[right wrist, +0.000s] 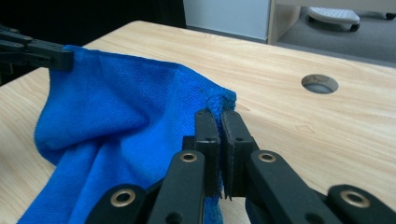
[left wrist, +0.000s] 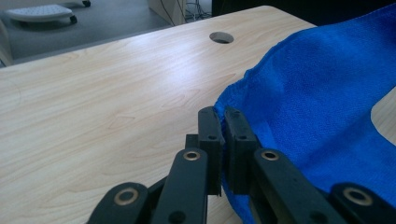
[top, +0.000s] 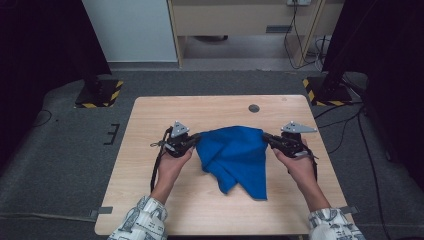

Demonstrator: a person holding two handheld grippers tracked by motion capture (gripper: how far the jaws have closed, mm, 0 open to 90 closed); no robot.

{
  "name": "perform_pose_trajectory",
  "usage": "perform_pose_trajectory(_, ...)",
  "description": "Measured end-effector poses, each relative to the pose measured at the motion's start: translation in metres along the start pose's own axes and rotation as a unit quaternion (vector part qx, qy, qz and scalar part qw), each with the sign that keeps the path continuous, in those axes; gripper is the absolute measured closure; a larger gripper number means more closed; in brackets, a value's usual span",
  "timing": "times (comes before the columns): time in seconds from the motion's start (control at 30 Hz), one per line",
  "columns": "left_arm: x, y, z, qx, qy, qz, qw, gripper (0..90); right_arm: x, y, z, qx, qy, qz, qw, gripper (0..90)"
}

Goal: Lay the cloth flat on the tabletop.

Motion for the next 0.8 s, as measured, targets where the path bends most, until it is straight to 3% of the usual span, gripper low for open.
perform_pose_trajectory(0.4,-0.001,0.011,0.016,0.018,-0.005,-0.008,0.9998,86.7,-0.006,0.008,0.016,0.017,0.006,0.012,0.9998,87.1)
perform_pose_trajectory(0.7,0.002,0.016,0.021,0.026,-0.012,-0.009,0.9996,86.8,-0.008,0.009,0.018,0.021,0.007,0.010,0.9997,87.2)
perform_pose_trajectory(0.8,0.007,0.018,0.034,0.032,-0.013,-0.025,0.9991,86.8,-0.013,0.011,0.027,0.028,0.012,0.019,0.9994,87.2)
Point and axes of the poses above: each handheld gripper's, and its own axes: z roughly backward along the jaws, y roughly out of its top, x roughly to its right, the point moved 5 cm from there along -z, roughly forward along the jaws, and after that the axes turned 5 degrees about -x, right-handed, at the moved point
